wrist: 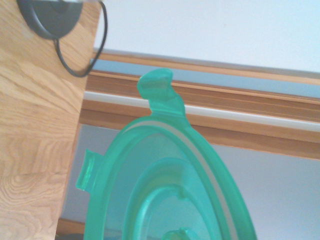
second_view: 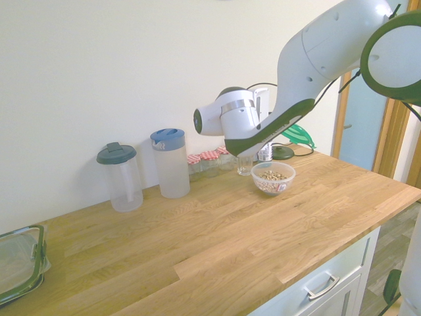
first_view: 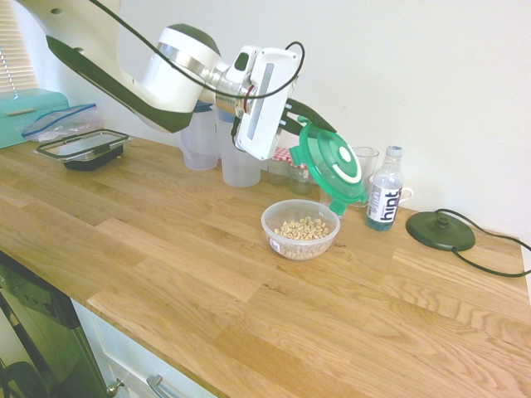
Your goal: Cover the lid of food container
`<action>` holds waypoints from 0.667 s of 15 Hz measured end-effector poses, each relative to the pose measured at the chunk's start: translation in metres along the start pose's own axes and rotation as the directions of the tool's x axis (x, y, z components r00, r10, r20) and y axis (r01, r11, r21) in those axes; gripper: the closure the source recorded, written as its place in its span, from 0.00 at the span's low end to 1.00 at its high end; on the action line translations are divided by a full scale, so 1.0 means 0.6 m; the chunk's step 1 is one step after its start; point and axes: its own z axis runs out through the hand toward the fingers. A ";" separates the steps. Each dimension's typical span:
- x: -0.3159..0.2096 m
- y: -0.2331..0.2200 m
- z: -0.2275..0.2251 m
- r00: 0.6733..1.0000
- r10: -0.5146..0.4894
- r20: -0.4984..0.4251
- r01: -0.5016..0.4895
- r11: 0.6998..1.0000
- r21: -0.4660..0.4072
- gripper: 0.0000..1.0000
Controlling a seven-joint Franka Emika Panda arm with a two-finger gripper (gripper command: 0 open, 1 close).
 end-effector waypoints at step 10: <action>-0.105 -0.086 -0.037 0.995 -0.006 -0.101 0.007 1.000 0.013 1.00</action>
